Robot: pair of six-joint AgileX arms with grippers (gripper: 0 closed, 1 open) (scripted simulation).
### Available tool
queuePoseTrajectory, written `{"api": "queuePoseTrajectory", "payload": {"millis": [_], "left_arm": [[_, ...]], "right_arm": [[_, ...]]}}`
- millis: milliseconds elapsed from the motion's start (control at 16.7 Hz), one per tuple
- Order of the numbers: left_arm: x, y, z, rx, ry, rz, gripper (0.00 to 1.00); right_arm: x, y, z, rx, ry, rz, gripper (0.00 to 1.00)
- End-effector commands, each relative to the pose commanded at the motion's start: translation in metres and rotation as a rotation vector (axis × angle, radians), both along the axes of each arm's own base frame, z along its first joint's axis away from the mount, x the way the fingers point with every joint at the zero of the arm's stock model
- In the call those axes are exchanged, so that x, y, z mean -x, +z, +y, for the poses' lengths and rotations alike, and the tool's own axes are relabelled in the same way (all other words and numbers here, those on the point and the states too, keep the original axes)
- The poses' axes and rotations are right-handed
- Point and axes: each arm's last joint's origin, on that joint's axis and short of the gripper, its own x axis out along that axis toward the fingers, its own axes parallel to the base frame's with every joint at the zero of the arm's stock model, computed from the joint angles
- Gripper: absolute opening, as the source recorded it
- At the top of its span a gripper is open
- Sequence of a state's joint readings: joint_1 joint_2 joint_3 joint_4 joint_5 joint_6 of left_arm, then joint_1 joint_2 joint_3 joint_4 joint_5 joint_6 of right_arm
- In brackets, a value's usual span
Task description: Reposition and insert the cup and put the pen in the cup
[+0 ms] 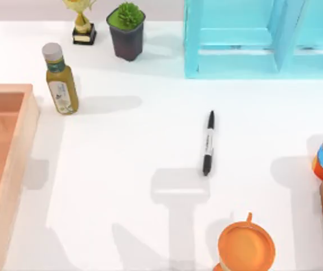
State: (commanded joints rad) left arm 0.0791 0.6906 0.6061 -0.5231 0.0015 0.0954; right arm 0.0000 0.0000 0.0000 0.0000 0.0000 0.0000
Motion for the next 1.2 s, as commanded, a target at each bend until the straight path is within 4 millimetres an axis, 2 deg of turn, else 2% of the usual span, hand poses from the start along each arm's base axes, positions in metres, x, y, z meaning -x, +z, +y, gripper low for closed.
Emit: {"api": "queuePoseTrajectory", "payload": {"millis": [180, 360, 660, 840, 1200], "left_arm": [[-0.046, 0.011, 0.011, 0.005, 0.008, 0.321, 1.0], [-0.091, 0.009, 0.025, 0.022, 0.008, 0.599, 1.0], [-0.148, 0.003, 0.047, 0.054, 0.0, 0.874, 1.0], [-0.166, -0.002, 0.055, 0.067, -0.004, 0.949, 1.0], [-0.169, -0.002, 0.055, 0.067, -0.008, 0.959, 1.0]], "right_arm": [[0.0, 0.0, 0.0, 0.0, 0.0, 0.0, 1.0], [0.0, 0.0, 0.0, 0.0, 0.0, 0.0, 1.0], [0.0, 0.0, 0.0, 0.0, 0.0, 0.0, 1.0], [0.0, 0.0, 0.0, 0.0, 0.0, 0.0, 1.0], [0.0, 0.0, 0.0, 0.0, 0.0, 0.0, 1.0]]}}
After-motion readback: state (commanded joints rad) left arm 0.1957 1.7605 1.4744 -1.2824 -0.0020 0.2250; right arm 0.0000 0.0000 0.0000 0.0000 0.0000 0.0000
